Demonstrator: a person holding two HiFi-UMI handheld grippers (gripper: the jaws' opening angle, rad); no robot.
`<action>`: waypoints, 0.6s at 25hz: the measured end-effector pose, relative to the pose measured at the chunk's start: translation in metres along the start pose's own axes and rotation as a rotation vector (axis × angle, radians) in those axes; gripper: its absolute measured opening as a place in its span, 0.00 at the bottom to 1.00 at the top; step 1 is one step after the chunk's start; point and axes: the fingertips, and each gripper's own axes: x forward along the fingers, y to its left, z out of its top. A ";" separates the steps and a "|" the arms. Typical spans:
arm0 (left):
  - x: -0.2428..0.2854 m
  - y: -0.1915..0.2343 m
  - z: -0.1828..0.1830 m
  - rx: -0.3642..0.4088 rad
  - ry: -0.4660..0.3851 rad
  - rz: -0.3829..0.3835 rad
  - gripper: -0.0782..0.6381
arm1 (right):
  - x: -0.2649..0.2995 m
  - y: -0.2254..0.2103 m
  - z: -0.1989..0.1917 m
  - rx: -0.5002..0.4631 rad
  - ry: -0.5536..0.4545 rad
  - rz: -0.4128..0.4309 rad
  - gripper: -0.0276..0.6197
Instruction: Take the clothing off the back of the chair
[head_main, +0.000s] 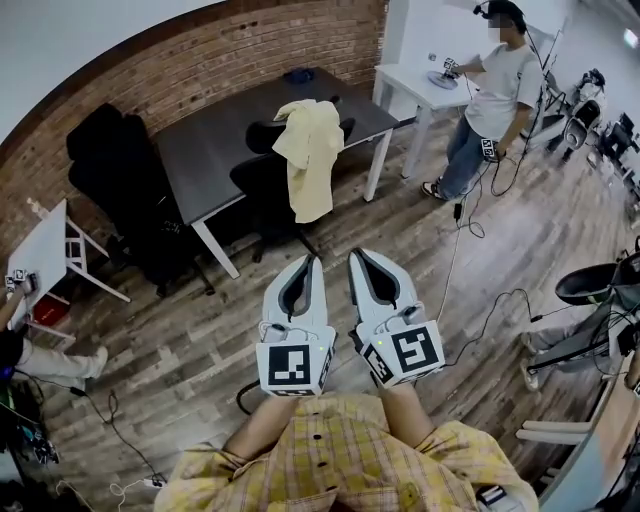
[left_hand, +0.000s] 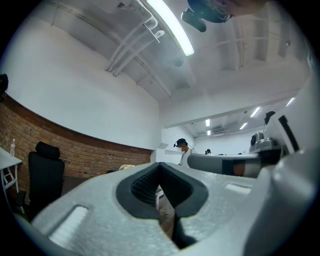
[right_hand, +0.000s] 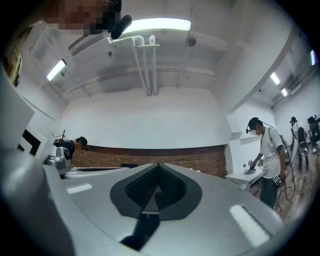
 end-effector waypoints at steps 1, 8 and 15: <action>0.011 0.006 0.002 0.002 -0.003 -0.005 0.11 | 0.011 -0.005 0.002 -0.001 -0.004 -0.008 0.05; 0.081 0.059 0.009 0.002 -0.009 -0.032 0.11 | 0.095 -0.026 0.002 -0.006 -0.002 -0.032 0.05; 0.139 0.108 0.002 -0.016 0.001 -0.067 0.11 | 0.163 -0.044 -0.007 -0.017 0.006 -0.082 0.05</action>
